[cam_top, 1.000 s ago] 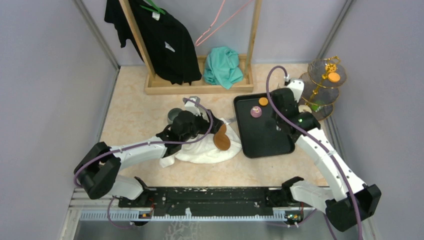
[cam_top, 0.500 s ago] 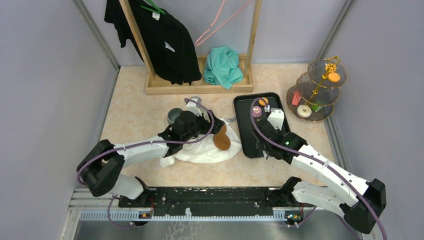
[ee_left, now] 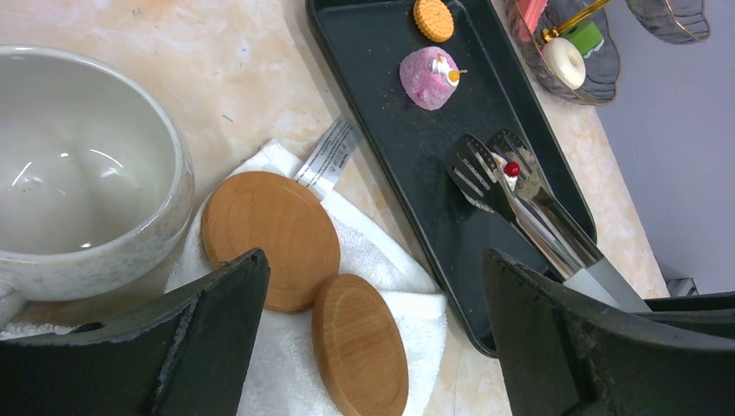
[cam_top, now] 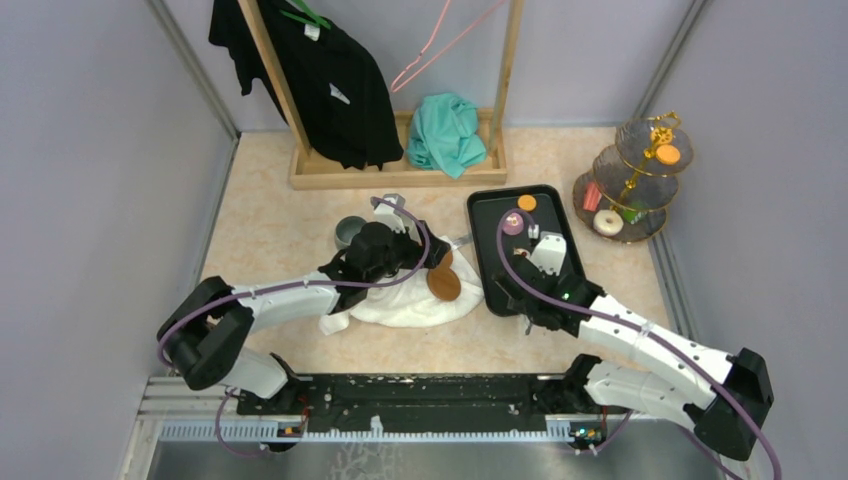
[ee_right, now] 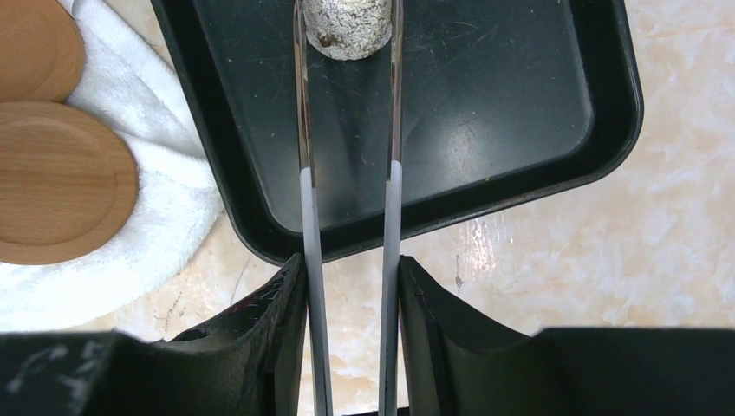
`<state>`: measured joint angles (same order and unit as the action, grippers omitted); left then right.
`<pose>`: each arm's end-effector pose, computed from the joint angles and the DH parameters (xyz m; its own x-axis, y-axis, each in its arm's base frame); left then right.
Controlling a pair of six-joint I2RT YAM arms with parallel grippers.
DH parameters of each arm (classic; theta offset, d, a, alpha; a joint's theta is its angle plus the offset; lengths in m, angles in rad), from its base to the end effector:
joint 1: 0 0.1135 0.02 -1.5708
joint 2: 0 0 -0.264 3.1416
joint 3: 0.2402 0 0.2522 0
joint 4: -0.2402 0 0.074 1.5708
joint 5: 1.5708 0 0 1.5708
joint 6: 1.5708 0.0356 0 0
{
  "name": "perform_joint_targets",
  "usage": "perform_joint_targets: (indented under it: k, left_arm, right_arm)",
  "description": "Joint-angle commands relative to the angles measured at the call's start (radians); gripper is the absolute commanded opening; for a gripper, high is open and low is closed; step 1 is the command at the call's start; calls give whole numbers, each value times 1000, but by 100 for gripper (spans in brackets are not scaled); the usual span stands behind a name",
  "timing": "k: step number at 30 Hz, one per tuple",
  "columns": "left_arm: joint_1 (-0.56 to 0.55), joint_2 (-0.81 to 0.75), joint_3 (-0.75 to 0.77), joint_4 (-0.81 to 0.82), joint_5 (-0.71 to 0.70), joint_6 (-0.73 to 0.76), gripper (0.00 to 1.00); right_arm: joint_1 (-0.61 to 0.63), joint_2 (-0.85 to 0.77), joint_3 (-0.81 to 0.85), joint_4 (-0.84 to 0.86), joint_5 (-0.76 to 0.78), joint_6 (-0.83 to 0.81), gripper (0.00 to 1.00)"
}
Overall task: Serve the afternoon tea
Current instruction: Pick up the desert from the tray.
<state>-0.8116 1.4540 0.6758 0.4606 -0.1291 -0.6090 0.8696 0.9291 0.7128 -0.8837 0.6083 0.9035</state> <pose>0.2165 -0.2215 0.2123 -0.5397 -0.2554 -0.8022 0.3980 0.7622 -0.5105 0.1194 0.1098 0.2390 -0.7170 0.1500 -0.6808 0.1671 0.9851 0.0411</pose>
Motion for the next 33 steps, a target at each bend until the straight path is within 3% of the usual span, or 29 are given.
perform_joint_targets:
  k: [1, 7, 13, 19, 33]
  left_arm:
    - [2, 5, -1, 43, 12, -3, 96]
    - [2, -3, -6, 41, 8, -4, 96]
    - [2, -4, -7, 39, 10, -6, 96]
    - [2, -7, -3, 38, 7, -5, 96]
    - [2, 8, 20, 28, 8, 1, 96]
  right_arm:
    - [8, -34, 3, 6, 36, 29, 39]
    - [8, -39, -5, 6, 36, 32, 38]
    - [8, -55, -9, 0, 44, 34, 19]
    - [8, -84, 51, -37, 87, 17, 14]
    - [8, -63, 301, -150, 267, -59, 12]
